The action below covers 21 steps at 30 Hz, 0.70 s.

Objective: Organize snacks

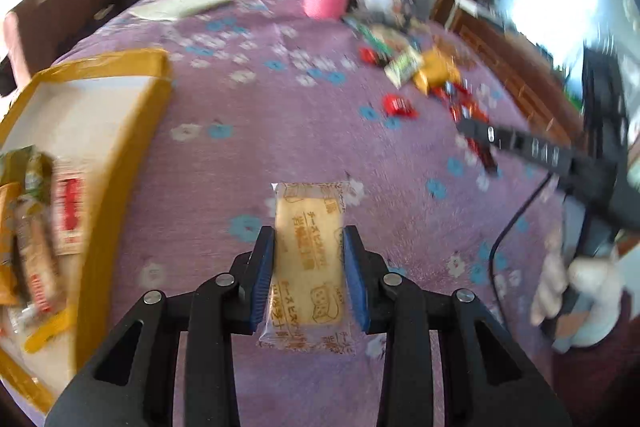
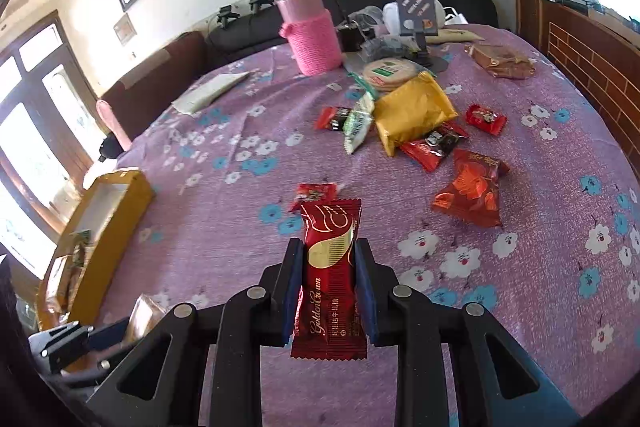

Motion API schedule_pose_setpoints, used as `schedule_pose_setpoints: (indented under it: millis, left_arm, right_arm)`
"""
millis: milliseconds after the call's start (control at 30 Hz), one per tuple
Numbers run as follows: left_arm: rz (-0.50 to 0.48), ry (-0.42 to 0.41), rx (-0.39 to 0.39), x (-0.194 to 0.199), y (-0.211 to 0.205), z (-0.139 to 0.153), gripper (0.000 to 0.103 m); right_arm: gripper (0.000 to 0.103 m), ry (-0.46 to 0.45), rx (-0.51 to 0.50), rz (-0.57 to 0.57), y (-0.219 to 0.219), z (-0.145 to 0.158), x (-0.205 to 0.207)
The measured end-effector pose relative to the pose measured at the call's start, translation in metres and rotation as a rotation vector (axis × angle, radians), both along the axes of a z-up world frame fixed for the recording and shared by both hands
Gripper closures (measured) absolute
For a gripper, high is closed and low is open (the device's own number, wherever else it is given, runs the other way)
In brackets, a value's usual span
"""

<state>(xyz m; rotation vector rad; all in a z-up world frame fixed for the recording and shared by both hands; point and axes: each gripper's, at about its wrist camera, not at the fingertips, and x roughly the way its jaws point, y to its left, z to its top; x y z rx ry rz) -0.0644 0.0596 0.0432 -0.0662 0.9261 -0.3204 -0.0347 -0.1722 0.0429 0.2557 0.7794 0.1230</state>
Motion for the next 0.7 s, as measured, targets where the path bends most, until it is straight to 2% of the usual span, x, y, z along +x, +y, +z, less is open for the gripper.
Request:
schedule_pose_setpoints:
  millis: [100, 400, 700]
  left_arm:
    - [0.062, -0.042, -0.061, -0.008, 0.033, 0.02, 0.072]
    - [0.256, -0.121, -0.125, -0.014, 0.142, 0.061, 0.072]
    - [0.359, -0.189, -0.052, -0.012, 0.202, 0.086, 0.072]
  right_arm:
    - [0.076, -0.014, 0.029, 0.043, 0.013, 0.01, -0.006]
    - [0.077, -0.039, 0.042, 0.229, 0.087, 0.044, -0.009]
    - [0.077, -0.046, 0.071, 0.407, 0.173, 0.072, -0.007]
